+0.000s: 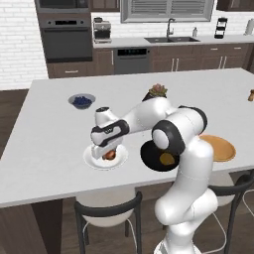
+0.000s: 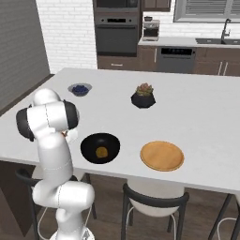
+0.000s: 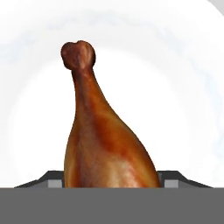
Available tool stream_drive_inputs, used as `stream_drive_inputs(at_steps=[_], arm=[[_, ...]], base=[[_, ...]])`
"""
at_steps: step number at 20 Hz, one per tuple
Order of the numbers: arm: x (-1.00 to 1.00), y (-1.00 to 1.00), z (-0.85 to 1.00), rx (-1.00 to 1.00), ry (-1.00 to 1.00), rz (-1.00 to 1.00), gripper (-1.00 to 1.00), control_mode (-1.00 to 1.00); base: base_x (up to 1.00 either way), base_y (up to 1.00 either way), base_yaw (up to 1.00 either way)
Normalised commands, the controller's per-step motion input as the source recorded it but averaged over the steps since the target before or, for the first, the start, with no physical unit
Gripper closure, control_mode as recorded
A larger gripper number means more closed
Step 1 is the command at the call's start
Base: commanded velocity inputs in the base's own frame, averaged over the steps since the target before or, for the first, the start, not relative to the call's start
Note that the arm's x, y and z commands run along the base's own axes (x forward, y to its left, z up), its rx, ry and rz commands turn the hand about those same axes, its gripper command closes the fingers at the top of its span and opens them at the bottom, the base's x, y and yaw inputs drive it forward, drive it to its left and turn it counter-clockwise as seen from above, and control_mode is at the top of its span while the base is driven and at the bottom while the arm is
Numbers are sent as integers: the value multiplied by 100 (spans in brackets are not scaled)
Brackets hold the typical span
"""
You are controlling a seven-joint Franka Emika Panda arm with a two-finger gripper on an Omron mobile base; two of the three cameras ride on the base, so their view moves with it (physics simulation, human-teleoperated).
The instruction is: Pick the chicken drumstick and avocado from their plates and place them in the bowl. Then put the bowl in the fridge.
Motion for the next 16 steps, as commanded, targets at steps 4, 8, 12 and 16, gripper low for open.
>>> stream_drive_inputs(at_steps=[4,8,12,16], arm=[[-16,-32,38,0,0,-4,100,-100],[-77,-75,97,1,-10,1,100,-100],[-63,-100,75,10,-1,-7,100,-100],[-24,-100,48,14,1,-20,100,-100]], base=[[0,0,0],[0,0,0],[0,0,0],[0,0,0]])
